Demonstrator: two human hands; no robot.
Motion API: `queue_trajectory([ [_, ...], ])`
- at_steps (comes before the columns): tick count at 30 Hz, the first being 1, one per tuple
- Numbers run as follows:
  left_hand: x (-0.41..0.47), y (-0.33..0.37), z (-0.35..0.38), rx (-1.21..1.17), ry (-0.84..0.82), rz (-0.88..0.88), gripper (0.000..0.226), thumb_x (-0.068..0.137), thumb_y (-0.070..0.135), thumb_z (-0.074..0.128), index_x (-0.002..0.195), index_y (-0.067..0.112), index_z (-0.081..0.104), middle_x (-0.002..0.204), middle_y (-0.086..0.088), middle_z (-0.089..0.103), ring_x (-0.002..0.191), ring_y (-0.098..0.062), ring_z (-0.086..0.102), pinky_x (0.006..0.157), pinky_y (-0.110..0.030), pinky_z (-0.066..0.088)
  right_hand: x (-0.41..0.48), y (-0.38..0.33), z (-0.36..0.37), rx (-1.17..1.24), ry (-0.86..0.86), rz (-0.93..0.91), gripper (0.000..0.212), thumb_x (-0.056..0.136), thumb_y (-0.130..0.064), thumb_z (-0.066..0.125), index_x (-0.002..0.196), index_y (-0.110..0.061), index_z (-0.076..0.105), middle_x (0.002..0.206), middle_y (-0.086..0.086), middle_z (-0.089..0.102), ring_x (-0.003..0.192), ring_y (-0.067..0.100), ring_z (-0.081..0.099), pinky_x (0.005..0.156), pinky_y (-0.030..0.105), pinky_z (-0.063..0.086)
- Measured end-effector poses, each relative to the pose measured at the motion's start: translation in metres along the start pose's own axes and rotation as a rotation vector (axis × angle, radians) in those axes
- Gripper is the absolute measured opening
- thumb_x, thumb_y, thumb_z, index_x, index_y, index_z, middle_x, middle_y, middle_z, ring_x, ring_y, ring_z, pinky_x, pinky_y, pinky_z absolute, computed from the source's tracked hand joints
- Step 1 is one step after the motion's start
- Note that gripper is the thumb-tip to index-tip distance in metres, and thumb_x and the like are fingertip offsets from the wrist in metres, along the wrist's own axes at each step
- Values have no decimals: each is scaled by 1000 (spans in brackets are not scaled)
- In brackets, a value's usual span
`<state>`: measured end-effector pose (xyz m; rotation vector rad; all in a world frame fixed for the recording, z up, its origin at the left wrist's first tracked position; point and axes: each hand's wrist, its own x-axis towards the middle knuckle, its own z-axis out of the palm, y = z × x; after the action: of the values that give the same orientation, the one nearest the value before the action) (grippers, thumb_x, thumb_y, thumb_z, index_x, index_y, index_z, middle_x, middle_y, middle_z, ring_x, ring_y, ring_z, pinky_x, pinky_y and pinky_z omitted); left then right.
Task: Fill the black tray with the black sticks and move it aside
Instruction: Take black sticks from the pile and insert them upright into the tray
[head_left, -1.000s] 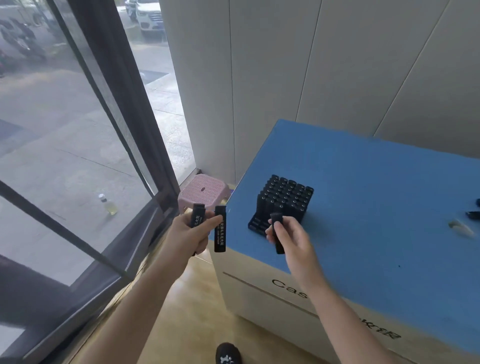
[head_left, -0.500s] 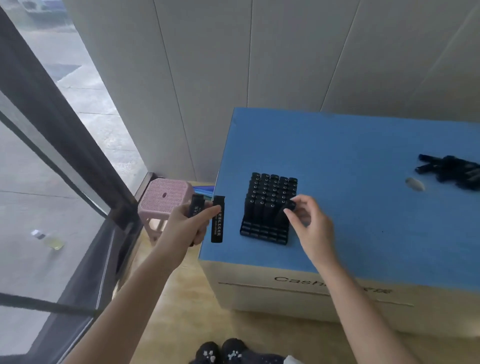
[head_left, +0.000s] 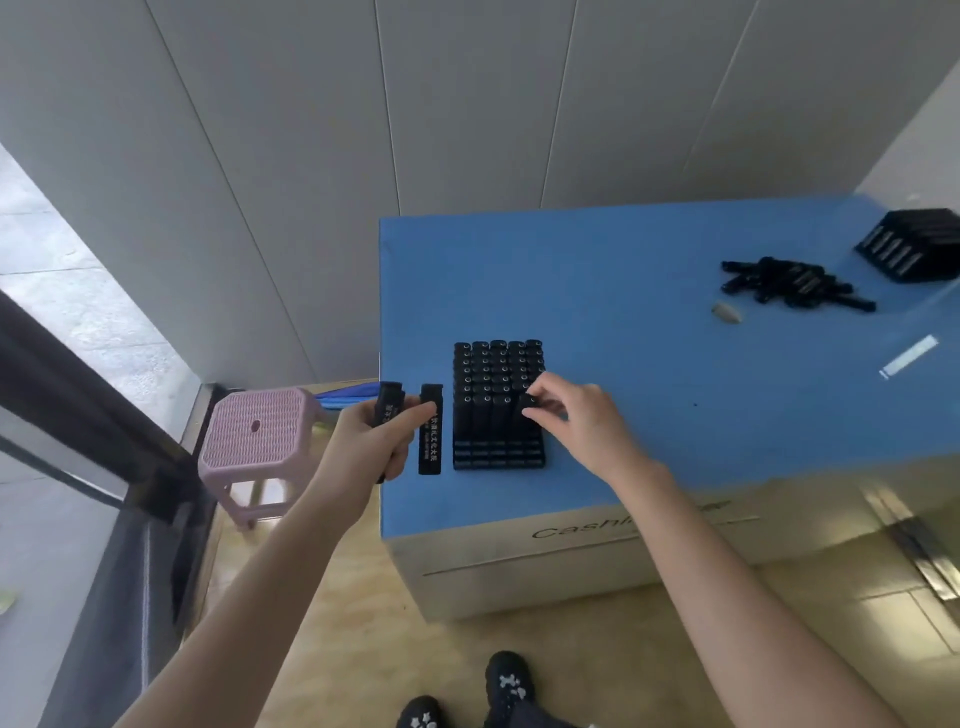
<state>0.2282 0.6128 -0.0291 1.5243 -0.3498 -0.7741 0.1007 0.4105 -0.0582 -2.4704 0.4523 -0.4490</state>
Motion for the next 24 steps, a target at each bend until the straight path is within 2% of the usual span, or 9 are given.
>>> queue_trajectory([
  [2, 2, 1, 2, -9, -10, -3, 6, 87, 13, 62, 85, 10, 57, 50, 3, 33, 40, -8, 28, 38, -17, 27, 3, -2, -4, -56, -80, 6, 16, 87, -19, 63, 100, -10, 59, 95, 4, 71, 88, 17, 67, 82, 35, 52],
  [4, 4, 1, 4, -8, -20, -2, 7, 87, 13, 62, 85, 10, 56, 49, 5, 35, 39, -7, 29, 37, -17, 28, 3, -3, -4, -98, -80, 12, 19, 88, -21, 62, 106, -13, 57, 98, 6, 71, 88, 22, 67, 81, 36, 52],
  [8, 8, 2, 10, -13, -11, 13, 7, 87, 13, 63, 84, 12, 57, 50, 4, 33, 39, -9, 28, 37, -18, 26, -4, -2, 8, -221, 70, -57, 16, 87, -22, 62, 99, -14, 55, 85, 2, 72, 73, 22, 67, 64, 34, 53],
  [11, 10, 1, 17, -22, 1, 9, 7, 87, 13, 63, 84, 12, 57, 50, 3, 33, 38, -9, 28, 36, -18, 26, -8, -4, 10, -274, 172, -125, 11, 84, -17, 66, 94, -15, 61, 76, -5, 68, 60, 20, 63, 50, 27, 48],
  [12, 11, 1, 18, -23, 1, 7, 7, 87, 13, 63, 84, 11, 57, 49, 3, 33, 37, -9, 28, 36, -18, 27, -10, -5, 10, -289, 195, -144, 12, 82, -15, 67, 93, -16, 62, 77, -5, 67, 58, 19, 62, 48, 24, 45],
  [14, 12, 0, 22, -23, 5, 5, 7, 86, 13, 64, 87, 9, 59, 48, 4, 34, 38, -8, 29, 36, -18, 28, -15, -7, 10, -288, 226, -143, 12, 83, -17, 66, 95, -17, 64, 91, -6, 64, 68, 14, 61, 50, 21, 41],
  [17, 11, -2, 30, 12, 20, 15, 12, 84, 15, 67, 90, 6, 62, 47, 4, 35, 38, -10, 30, 38, -19, 28, -21, -23, 9, -14, 218, 24, 14, 91, -26, 55, 101, -20, 64, 104, -8, 57, 76, 8, 55, 60, 21, 43],
  [20, 9, -3, 41, 109, 19, 52, 16, 82, 17, 70, 86, 3, 63, 41, 6, 37, 36, -10, 30, 39, -20, 27, -19, -47, 4, 377, 77, 256, 23, 93, -34, 51, 97, -20, 68, 88, -6, 68, 65, 7, 64, 68, 30, 54],
  [24, 7, 1, 59, 172, -9, 126, 11, 80, 9, 70, 72, 8, 63, 39, 11, 47, 34, -3, 38, 39, -13, 31, -15, -59, 0, 486, 94, 316, 24, 83, -37, 65, 85, -16, 74, 74, -3, 73, 63, 6, 68, 71, 34, 58],
])
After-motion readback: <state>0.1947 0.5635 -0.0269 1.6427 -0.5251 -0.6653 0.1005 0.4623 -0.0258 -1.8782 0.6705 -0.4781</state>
